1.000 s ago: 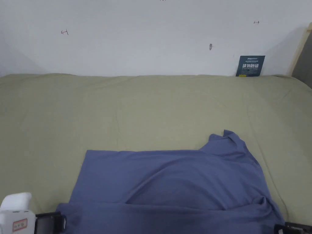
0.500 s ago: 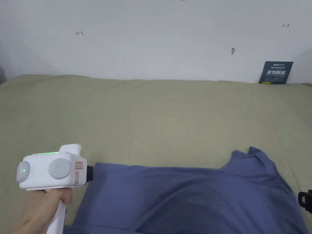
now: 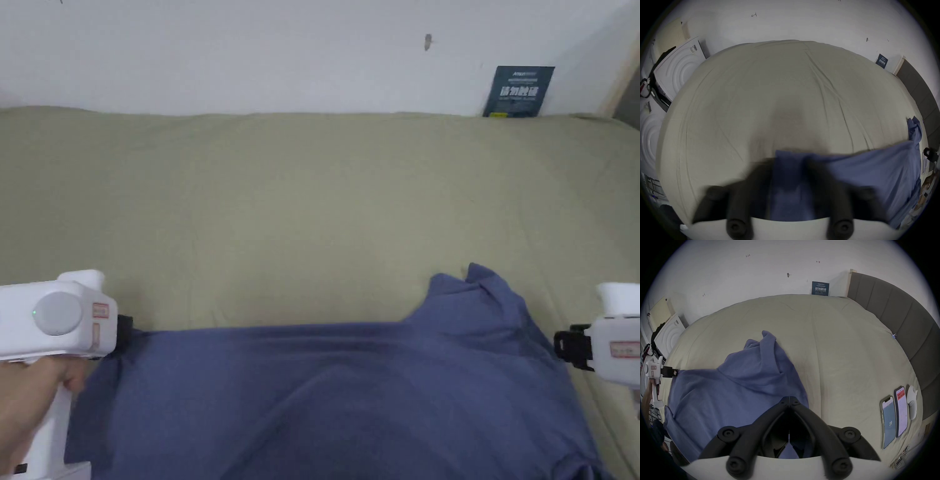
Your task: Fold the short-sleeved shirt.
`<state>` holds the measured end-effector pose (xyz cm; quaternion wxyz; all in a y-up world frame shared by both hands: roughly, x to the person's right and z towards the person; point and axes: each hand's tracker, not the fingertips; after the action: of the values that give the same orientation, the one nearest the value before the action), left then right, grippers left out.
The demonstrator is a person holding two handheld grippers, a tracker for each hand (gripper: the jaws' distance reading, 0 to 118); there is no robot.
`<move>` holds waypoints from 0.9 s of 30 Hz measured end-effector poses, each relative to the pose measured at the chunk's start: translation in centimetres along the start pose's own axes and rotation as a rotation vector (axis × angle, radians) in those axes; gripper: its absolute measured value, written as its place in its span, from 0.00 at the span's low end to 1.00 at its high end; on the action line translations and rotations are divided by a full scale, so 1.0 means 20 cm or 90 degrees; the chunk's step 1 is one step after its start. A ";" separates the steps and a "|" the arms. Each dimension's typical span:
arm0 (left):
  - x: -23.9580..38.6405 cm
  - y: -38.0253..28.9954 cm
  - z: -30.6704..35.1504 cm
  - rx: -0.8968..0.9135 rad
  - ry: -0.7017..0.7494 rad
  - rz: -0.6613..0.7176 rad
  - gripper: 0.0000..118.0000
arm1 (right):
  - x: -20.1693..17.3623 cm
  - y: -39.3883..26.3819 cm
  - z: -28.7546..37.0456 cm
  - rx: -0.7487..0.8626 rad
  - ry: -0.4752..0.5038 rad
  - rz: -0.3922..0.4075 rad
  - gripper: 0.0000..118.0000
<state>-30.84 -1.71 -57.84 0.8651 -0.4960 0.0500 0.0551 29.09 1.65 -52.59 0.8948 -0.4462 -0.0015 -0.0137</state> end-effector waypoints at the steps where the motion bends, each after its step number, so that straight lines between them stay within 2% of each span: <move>1: 0.01 0.02 0.01 -0.003 -0.009 -0.002 0.07 | 0.01 0.02 -0.01 -0.002 0.004 -0.001 0.36; 2: 0.01 0.02 0.01 0.000 -0.004 -0.003 0.07 | 0.02 0.05 -0.03 -0.016 0.013 -0.004 0.36; 3: 0.01 0.01 0.00 -0.003 -0.003 -0.003 0.07 | 0.02 0.06 -0.05 -0.043 0.015 -0.008 0.77; 4: 0.01 0.00 0.00 -0.004 -0.003 0.000 0.07 | 0.02 0.06 -0.06 -0.003 0.025 0.009 1.00; 8: 0.04 0.04 0.00 -0.011 0.005 -0.003 0.07 | 0.02 0.11 -0.13 -0.061 0.040 -0.002 0.98; 12: 0.05 0.03 0.01 -0.010 0.002 0.001 0.07 | 0.02 0.08 -0.25 -0.105 -0.001 0.057 0.98; 13: 0.03 0.03 0.00 -0.013 0.000 -0.002 0.07 | 0.02 0.08 -0.27 -0.099 -0.001 0.057 0.94; 14: 0.03 0.04 0.00 -0.013 0.000 -0.001 0.07 | 0.03 0.09 -0.29 -0.099 0.007 0.054 0.86; 15: 0.04 0.04 0.00 -0.015 0.001 -0.003 0.07 | 0.05 0.10 -0.31 -0.098 0.015 0.050 0.69; 16: 0.04 0.04 -0.01 -0.015 0.002 -0.006 0.07 | 0.05 0.10 -0.32 -0.100 0.013 0.043 0.37; 17: 0.04 0.04 -0.01 -0.015 0.002 -0.006 0.07 | 0.05 0.09 -0.32 -0.100 0.011 0.038 0.23; 18: 0.04 0.04 -0.01 -0.015 0.003 -0.008 0.07 | 0.05 0.09 -0.29 -0.086 0.011 0.040 0.05; 19: 0.04 0.04 0.00 -0.016 0.004 -0.011 0.07 | 0.06 0.10 -0.27 -0.078 0.044 0.025 0.02; 20: 0.05 0.04 0.01 -0.018 0.004 -0.014 0.07 | 0.06 0.09 -0.23 -0.073 0.034 0.013 0.02; 24: 0.02 0.04 0.12 -0.007 -0.002 -0.014 0.07 | 0.07 0.08 -0.08 -0.071 0.048 0.038 0.02; 27: -0.02 0.00 0.24 0.008 -0.011 -0.009 0.07 | 0.10 0.07 0.06 -0.050 0.072 0.016 0.02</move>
<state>-31.13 2.40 -55.43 0.8689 -0.4905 0.0391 0.0533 31.23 3.41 -52.99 0.8754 -0.4794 0.0551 -0.0277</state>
